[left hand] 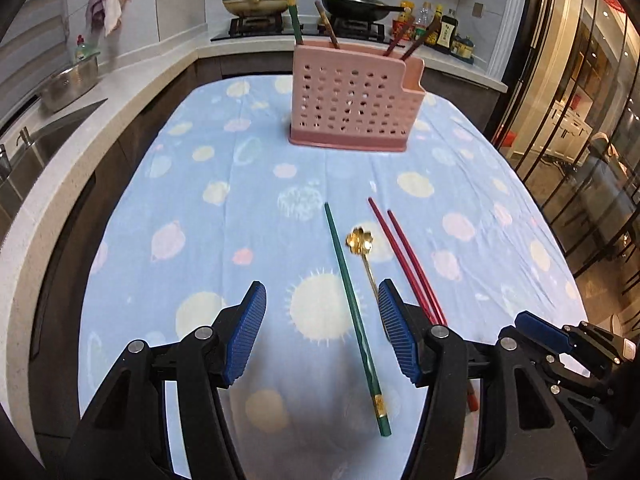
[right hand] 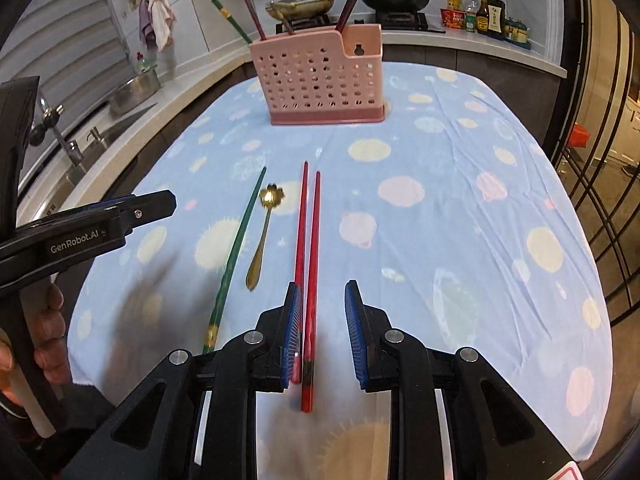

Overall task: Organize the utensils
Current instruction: 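Grasp the green chopstick with the left tool while the right tool grasps a red chopstick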

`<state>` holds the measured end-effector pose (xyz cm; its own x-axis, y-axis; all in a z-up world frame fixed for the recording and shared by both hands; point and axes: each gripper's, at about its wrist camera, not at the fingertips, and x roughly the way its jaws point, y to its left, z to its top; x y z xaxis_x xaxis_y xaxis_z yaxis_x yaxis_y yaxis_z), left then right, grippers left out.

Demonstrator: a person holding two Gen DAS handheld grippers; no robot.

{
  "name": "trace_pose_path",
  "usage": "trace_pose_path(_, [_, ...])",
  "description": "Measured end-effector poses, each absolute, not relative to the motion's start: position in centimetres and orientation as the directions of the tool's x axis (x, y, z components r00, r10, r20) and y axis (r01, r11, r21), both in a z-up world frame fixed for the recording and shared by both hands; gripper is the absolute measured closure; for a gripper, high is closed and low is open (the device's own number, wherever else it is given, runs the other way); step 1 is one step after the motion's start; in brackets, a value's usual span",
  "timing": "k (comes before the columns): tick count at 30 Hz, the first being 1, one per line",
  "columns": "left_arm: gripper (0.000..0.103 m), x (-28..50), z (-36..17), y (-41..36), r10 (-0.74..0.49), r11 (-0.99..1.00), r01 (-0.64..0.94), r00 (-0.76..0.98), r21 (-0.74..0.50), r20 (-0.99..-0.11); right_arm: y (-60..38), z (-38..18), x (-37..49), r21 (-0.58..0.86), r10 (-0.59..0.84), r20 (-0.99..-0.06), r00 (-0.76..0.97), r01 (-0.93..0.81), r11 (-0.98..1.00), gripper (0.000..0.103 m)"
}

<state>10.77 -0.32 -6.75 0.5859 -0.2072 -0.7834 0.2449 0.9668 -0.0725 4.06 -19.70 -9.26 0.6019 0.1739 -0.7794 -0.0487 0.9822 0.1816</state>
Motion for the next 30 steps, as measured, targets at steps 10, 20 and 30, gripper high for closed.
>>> trace_pose_path(10, [0.046,7.9,-10.8,-0.7,-0.207,0.959,0.271,0.478,-0.081,-0.854,-19.1,-11.3,2.3,0.189,0.198,-0.819,0.538,-0.072,0.979,0.080])
trace_pose_path(20, [0.040,7.0,-12.3,-1.9,-0.209,0.948,0.311,0.432,-0.072,-0.877,-18.9,-12.7,2.4,0.209,0.219,-0.852,0.475,-0.075,0.975,0.080])
trace_pose_path(30, [0.040,6.8,-13.5,-2.0,-0.205,0.944,0.323,0.400,-0.072,-0.893,-18.9,-13.8,2.3,0.227,0.235,-0.873,0.426,-0.072,0.971,0.080])
